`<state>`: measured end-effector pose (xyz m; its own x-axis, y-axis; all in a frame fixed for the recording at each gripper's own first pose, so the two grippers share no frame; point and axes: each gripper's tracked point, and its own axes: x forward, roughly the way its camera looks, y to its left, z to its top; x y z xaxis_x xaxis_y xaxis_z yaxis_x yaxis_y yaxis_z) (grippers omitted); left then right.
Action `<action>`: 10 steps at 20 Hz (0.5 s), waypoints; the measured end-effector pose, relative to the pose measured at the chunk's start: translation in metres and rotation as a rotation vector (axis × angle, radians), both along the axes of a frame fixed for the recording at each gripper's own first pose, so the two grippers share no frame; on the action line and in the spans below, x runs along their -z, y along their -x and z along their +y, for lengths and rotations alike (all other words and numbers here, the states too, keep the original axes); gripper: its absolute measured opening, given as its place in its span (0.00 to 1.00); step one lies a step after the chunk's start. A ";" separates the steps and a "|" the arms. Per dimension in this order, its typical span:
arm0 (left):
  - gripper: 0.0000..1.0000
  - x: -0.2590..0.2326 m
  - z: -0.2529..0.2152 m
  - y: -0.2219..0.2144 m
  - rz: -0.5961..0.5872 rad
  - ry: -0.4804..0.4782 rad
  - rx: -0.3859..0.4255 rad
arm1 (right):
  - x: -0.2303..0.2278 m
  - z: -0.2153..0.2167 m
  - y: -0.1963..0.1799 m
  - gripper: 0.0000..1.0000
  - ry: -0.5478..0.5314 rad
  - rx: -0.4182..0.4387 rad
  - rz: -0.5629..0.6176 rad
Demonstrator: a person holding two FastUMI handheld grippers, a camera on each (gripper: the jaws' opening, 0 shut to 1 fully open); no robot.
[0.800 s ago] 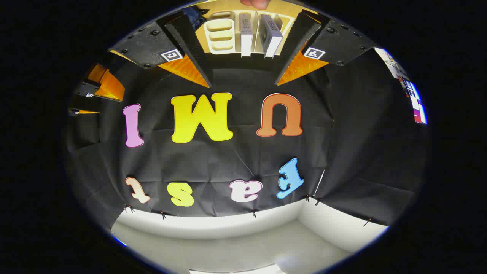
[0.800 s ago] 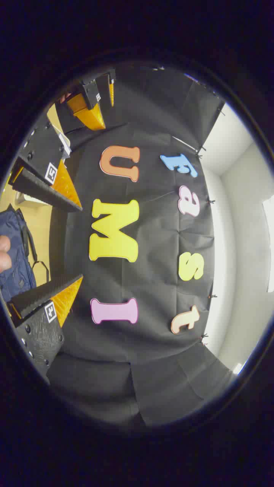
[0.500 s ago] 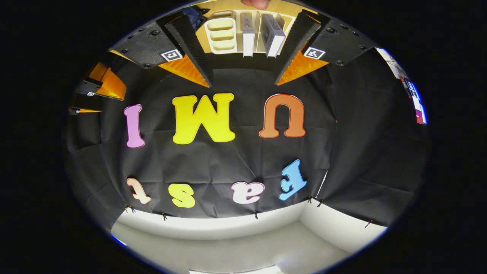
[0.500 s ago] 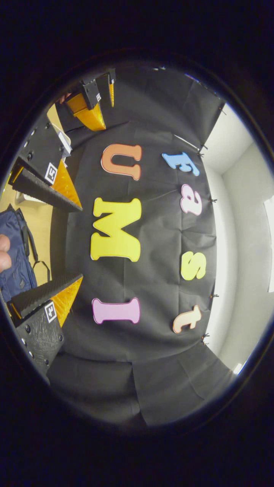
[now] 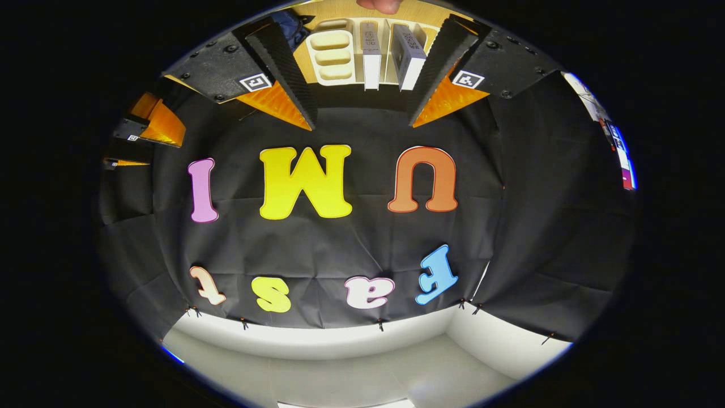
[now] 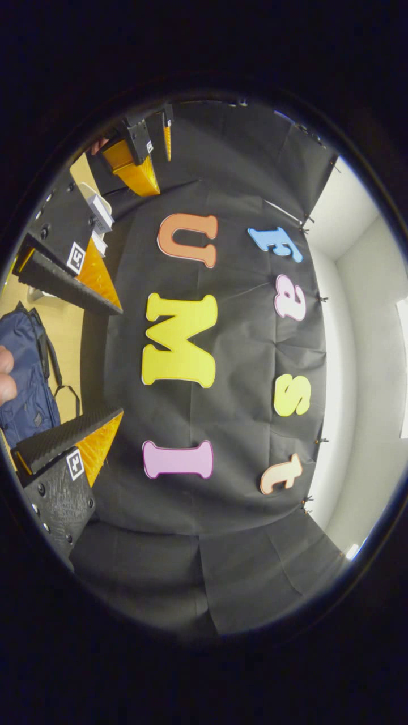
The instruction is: Open the schoolbag, grab two books from the bookshelf and put them into the schoolbag.
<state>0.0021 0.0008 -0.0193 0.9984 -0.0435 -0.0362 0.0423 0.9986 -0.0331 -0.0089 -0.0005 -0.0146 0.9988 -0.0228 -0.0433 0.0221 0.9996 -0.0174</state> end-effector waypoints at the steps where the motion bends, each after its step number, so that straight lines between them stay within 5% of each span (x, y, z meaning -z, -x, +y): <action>1: 0.99 0.002 0.000 0.001 0.002 0.003 0.003 | -0.001 0.000 0.002 0.95 0.002 0.002 0.001; 10: 0.99 0.009 0.007 0.008 0.011 -0.003 0.014 | 0.045 0.004 0.013 0.95 0.041 0.006 0.086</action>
<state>-0.0060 0.0074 -0.0282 0.9973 -0.0568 -0.0472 0.0554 0.9980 -0.0302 -0.0215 0.0037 -0.0595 0.9912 -0.0320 -0.1281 0.0244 0.9979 -0.0605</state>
